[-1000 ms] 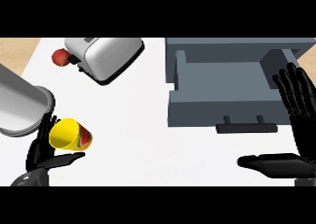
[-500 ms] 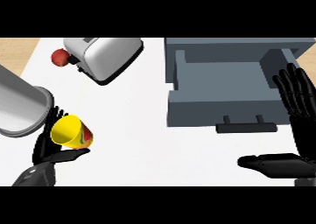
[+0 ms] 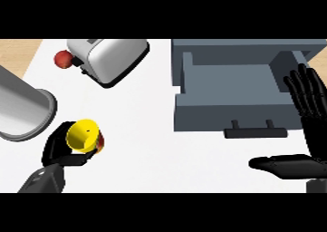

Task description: Pick up the cup, place it into the drawer and close the drawer

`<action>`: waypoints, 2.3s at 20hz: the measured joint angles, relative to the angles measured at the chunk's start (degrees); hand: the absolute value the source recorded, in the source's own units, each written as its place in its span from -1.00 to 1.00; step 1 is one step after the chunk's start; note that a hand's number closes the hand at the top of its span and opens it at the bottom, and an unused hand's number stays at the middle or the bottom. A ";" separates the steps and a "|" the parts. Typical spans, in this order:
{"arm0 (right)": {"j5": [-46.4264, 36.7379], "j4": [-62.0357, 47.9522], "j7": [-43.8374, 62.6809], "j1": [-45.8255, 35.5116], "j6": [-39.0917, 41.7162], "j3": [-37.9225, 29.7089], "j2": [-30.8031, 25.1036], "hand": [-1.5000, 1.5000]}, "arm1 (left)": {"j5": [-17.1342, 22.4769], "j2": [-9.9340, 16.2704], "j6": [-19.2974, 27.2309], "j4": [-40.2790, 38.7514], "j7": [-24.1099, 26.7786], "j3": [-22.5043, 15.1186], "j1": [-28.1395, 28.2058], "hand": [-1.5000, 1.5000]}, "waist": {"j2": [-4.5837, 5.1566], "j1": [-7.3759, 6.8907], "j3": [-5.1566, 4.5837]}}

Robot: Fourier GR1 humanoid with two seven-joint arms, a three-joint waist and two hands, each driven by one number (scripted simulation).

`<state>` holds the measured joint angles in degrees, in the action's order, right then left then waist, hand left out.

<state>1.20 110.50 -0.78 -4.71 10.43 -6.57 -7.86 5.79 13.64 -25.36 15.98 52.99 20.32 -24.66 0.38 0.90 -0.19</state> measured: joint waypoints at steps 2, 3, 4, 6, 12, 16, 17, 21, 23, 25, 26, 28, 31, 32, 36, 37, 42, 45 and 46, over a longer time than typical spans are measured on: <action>-0.40 0.00 0.47 -0.47 -0.13 0.00 -0.28 -1.00 | 0.48 -0.86 -0.37 0.90 0.12 -0.01 -0.19 1.00 | 0.01 0.01 -0.01; -0.76 -0.29 0.48 -0.86 -0.47 0.02 -0.18 -1.00 | 0.70 -1.04 -0.31 1.44 0.45 0.04 0.06 1.00 | 0.00 -0.08 -0.01; -0.58 -0.42 0.24 -0.82 -0.22 -0.29 -0.47 -1.00 | 0.87 -1.41 -0.08 1.70 0.81 0.10 0.15 1.00 | 0.02 -0.02 -0.01; -0.96 -0.49 0.33 -0.97 -0.36 -0.01 -0.37 -1.00 | 1.55 -1.64 0.71 2.02 1.38 0.73 -0.30 1.00 | 0.04 0.06 -0.01; -1.57 -1.12 -0.08 -1.54 -0.76 0.17 -0.05 -1.00 | 2.84 -2.18 3.74 3.02 3.70 2.18 -0.86 1.00 | 0.04 0.08 0.01; -0.30 0.15 1.06 -1.23 -0.10 -0.72 -0.81 -1.00 | 3.39 -2.56 4.40 5.30 3.89 2.11 -2.19 1.00 | -0.10 0.07 0.05; -0.22 0.48 1.25 -0.93 -0.03 -0.77 -0.86 -1.00 | 3.53 -2.65 4.48 6.10 3.89 2.01 -2.48 1.00 | -0.14 0.03 0.05; -0.85 0.64 0.36 0.52 -0.25 -0.52 -0.35 -1.00 | 3.63 -2.96 4.49 10.42 2.31 0.62 -4.90 1.00 | -0.36 -0.34 0.13; -0.45 0.62 -0.30 1.25 -0.01 -1.04 -0.42 -1.00 | 3.70 -3.74 4.44 13.56 0.61 -0.64 -5.50 1.00 | -0.50 -0.65 0.18; -0.37 0.82 -0.30 1.52 -0.02 -1.39 -0.54 -1.00 | 3.74 -4.68 5.20 16.78 -0.81 -1.75 -6.96 1.00 | -0.59 -0.82 0.21; 0.12 1.09 0.33 1.57 0.26 -1.90 -0.98 -1.00 | 3.67 -5.30 5.64 18.65 -1.52 -2.49 -7.14 1.00 | -0.63 -0.90 0.22; 0.23 0.30 -0.18 1.65 0.41 -2.29 -1.08 -1.00 | 3.56 -6.29 7.16 23.08 -4.33 -3.95 -8.07 1.00 | -0.71 -1.18 0.24; 0.31 0.70 -0.39 2.31 0.58 -2.44 -1.06 -1.00 | 3.39 -8.19 9.92 29.46 -8.51 -6.00 -9.62 1.00 | -0.74 -1.20 0.26; 0.29 -0.12 -0.37 1.43 0.43 -2.73 -1.21 -1.00 | 3.35 -8.69 10.75 31.76 -10.44 -6.74 -10.09 1.00 | -0.74 -1.31 0.25; 0.80 -1.10 -1.54 1.39 1.16 -3.50 -1.70 -1.00 | 3.13 -10.79 14.57 38.47 -17.91 -9.63 -13.55 1.00 | -0.68 -1.16 0.25; 0.64 -1.43 -1.46 1.13 1.04 -3.37 -1.60 -1.00 | 2.96 -11.31 15.58 39.80 -19.80 -10.29 -14.67 1.00 | -0.65 -1.12 0.24; 1.20 -1.18 -0.15 0.01 1.12 -3.44 -1.77 -1.00 | 2.26 -12.90 22.68 42.36 -27.34 -14.74 -21.19 1.00 | -0.52 -0.65 0.23; 0.61 -1.18 -0.84 0.44 0.94 -2.95 -1.25 -1.00 | 2.34 -13.28 26.53 41.18 -30.82 -16.95 -25.91 1.00 | -0.44 -0.35 0.21; 0.81 -1.26 -1.17 0.68 1.13 -3.28 -1.39 -1.00 | 2.52 -13.36 27.72 40.95 -31.55 -17.92 -26.80 1.00 | -0.43 -0.30 0.21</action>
<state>2.01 109.24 -1.95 -4.03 11.56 -9.85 -9.25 8.32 0.29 2.36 56.93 21.44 2.41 -51.46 -0.05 0.59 0.02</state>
